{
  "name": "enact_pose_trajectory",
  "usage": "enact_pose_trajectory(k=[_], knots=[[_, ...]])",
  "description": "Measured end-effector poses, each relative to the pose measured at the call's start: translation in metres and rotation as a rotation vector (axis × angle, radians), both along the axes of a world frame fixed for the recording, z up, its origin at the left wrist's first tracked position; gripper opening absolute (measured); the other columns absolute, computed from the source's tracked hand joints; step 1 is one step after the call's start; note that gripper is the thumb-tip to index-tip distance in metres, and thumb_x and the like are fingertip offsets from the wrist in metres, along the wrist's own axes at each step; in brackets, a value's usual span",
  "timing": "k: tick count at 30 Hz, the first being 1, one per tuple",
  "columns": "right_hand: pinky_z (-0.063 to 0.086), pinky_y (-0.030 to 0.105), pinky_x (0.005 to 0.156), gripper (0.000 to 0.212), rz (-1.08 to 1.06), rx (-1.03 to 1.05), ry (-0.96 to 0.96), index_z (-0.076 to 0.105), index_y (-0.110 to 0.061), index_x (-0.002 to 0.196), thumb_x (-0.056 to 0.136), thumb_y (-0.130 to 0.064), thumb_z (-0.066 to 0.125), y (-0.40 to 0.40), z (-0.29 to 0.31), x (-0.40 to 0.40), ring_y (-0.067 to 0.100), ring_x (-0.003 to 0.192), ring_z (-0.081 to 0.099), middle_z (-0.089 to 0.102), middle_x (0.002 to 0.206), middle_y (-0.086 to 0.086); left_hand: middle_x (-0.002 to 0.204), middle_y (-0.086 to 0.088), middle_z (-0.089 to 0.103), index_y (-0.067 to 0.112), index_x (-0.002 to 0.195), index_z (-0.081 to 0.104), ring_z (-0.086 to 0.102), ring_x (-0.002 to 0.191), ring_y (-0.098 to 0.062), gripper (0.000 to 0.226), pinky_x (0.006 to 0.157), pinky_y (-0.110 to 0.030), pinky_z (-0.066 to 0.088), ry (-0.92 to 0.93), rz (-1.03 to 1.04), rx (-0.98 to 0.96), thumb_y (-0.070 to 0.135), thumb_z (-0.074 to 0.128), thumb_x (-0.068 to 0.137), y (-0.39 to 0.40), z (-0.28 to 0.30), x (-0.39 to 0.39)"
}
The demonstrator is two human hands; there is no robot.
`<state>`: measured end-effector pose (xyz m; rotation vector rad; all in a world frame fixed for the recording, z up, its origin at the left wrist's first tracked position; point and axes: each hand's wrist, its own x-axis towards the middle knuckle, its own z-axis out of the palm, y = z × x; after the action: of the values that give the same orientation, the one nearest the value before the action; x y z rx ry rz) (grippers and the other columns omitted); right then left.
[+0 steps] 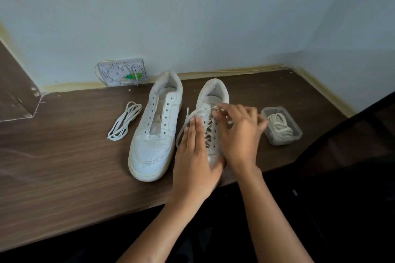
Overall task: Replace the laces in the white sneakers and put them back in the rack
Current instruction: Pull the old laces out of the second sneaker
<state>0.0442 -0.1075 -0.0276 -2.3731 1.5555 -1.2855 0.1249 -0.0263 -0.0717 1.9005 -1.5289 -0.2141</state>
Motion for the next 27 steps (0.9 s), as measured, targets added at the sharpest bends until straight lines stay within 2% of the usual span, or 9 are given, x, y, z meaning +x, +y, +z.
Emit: enact_pose_trajectory(k=[5, 7, 9, 11, 13, 17, 19, 22, 27], knots=[[0.018, 0.030, 0.085, 0.006, -0.016, -0.013, -0.102, 0.072, -0.032, 0.089, 0.087, -0.027, 0.071, -0.003, -0.002, -0.002, 0.013, 0.094, 0.052, 0.063, 0.093, -0.016, 0.164, -0.007, 0.007, 0.008, 0.156, 0.005, 0.010, 0.151, -0.022, 0.097, 0.121, -0.033, 0.014, -0.007, 0.007, 0.002, 0.051, 0.057, 0.086, 0.001, 0.002, 0.000], [0.020, 0.028, 0.086, 0.004, -0.015, 0.047, -0.279, 0.069, -0.029, 0.089, 0.088, -0.025, 0.067, -0.005, -0.003, -0.004, 0.015, 0.095, 0.054, 0.055, 0.099, -0.015, 0.164, -0.005, 0.003, 0.010, 0.156, 0.002, 0.007, 0.151, -0.021, 0.099, 0.121, -0.030, 0.009, -0.004, -0.010, 0.009, 0.045, 0.062, 0.087, 0.001, 0.002, 0.000], [0.037, 0.039, 0.088, 0.006, -0.046, 0.004, -0.520, 0.065, -0.021, 0.089, 0.091, -0.022, 0.059, -0.008, 0.001, -0.008, 0.010, 0.089, 0.057, 0.049, 0.101, -0.013, 0.164, -0.004, 0.001, 0.011, 0.156, 0.001, 0.006, 0.151, -0.021, 0.097, 0.120, -0.028, 0.007, 0.002, -0.013, -0.008, 0.045, 0.059, 0.086, 0.002, 0.003, 0.000], [0.046, 0.029, 0.083, 0.012, -0.140, -0.098, -0.738, 0.061, -0.009, 0.089, 0.096, -0.017, 0.055, -0.011, 0.007, -0.015, -0.001, 0.084, 0.052, 0.045, 0.100, -0.013, 0.164, -0.003, -0.002, 0.012, 0.156, -0.002, 0.003, 0.151, -0.019, 0.096, 0.120, -0.026, 0.004, 0.013, -0.021, -0.016, 0.046, 0.055, 0.087, 0.003, 0.005, -0.001], [0.048, 0.030, 0.083, 0.012, -0.219, -0.113, -0.829, 0.059, -0.007, 0.091, 0.097, -0.016, 0.056, -0.012, 0.011, -0.020, -0.001, 0.084, 0.049, 0.041, 0.102, -0.017, 0.164, -0.001, -0.005, 0.015, 0.156, -0.006, 0.000, 0.151, -0.017, 0.097, 0.120, -0.025, 0.003, 0.023, -0.029, -0.024, 0.046, 0.056, 0.088, 0.003, 0.004, -0.001], [0.044, 0.052, 0.094, 0.021, -0.176, -0.035, -0.667, 0.057, -0.018, 0.112, 0.095, -0.029, 0.063, -0.011, 0.005, -0.015, 0.003, 0.097, 0.048, 0.039, 0.111, -0.016, 0.164, -0.002, -0.005, 0.014, 0.156, -0.005, 0.000, 0.151, -0.018, 0.096, 0.120, -0.025, 0.003, 0.029, -0.022, -0.026, 0.047, 0.054, 0.087, 0.003, 0.004, -0.001], [0.039, 0.043, 0.099, 0.031, -0.079, -0.037, -0.453, 0.059, -0.024, 0.123, 0.095, -0.035, 0.063, -0.010, 0.002, -0.012, 0.012, 0.105, 0.046, 0.044, 0.120, -0.006, 0.164, -0.003, -0.003, 0.013, 0.156, -0.003, 0.002, 0.151, -0.019, 0.096, 0.120, -0.025, 0.004, 0.027, -0.015, -0.029, 0.047, 0.050, 0.084, 0.002, 0.004, -0.002], [0.026, 0.031, 0.096, 0.027, 0.024, 0.006, -0.127, 0.065, -0.031, 0.119, 0.094, -0.042, 0.062, -0.006, 0.001, -0.006, 0.015, 0.111, 0.041, 0.051, 0.125, -0.005, 0.164, -0.004, 0.000, 0.011, 0.156, -0.001, 0.004, 0.151, -0.019, 0.097, 0.120, -0.026, 0.004, 0.013, -0.013, -0.021, 0.047, 0.058, 0.088, 0.000, 0.001, -0.001], [0.034, 0.031, 0.094, 0.010, 0.102, 0.068, -0.169, 0.072, -0.022, 0.101, 0.092, -0.025, 0.067, -0.006, -0.008, 0.002, 0.008, 0.092, 0.058, 0.065, 0.101, -0.007, 0.164, -0.004, 0.001, 0.009, 0.156, 0.001, 0.004, 0.151, -0.017, 0.097, 0.120, -0.025, 0.004, -0.002, -0.010, -0.020, 0.051, 0.056, 0.088, 0.000, 0.001, -0.001]])
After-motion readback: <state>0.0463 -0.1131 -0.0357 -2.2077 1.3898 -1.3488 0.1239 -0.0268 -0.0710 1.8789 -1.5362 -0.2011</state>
